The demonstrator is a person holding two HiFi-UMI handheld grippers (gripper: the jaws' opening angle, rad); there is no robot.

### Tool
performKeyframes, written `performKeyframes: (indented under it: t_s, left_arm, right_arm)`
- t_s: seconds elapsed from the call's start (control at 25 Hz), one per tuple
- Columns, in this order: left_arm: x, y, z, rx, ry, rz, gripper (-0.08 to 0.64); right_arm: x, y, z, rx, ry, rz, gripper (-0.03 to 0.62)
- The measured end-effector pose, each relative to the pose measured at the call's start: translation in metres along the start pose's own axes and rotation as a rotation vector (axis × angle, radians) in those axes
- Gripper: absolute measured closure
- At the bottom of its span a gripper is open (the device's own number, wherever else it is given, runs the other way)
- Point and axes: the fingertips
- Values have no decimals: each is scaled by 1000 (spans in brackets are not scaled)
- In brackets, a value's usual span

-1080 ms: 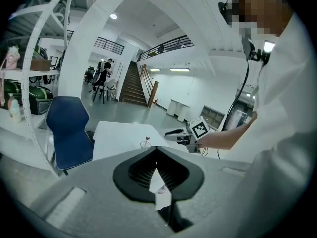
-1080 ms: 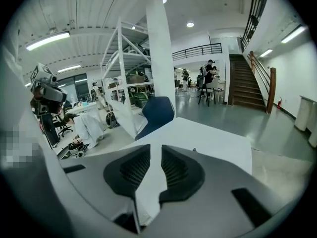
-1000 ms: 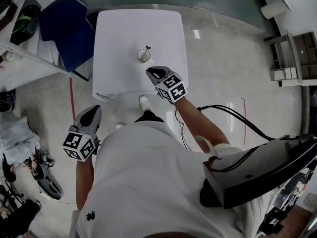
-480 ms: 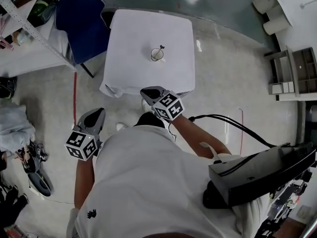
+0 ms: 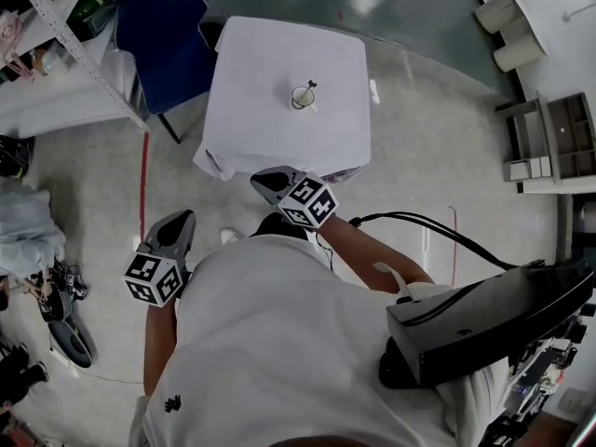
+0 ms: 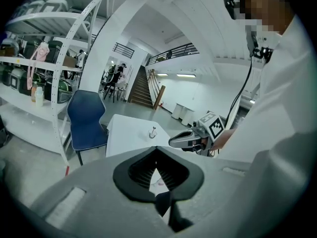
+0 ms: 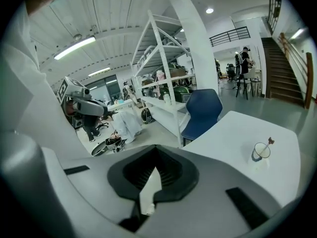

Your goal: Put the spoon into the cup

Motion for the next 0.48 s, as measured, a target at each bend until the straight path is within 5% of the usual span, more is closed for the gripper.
performKeyframes:
  t_s: [0.48]
  left_arm:
    - [-7, 11, 0, 0, -18, -5, 552]
  right_arm:
    - [4, -2, -24, 13, 29, 5, 584]
Point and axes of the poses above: the fingertips, and each gripper's own axes: y backward along the fingers, z to its right, x out of its top, and after that the axes turned 15 degrees about -z, right-handed
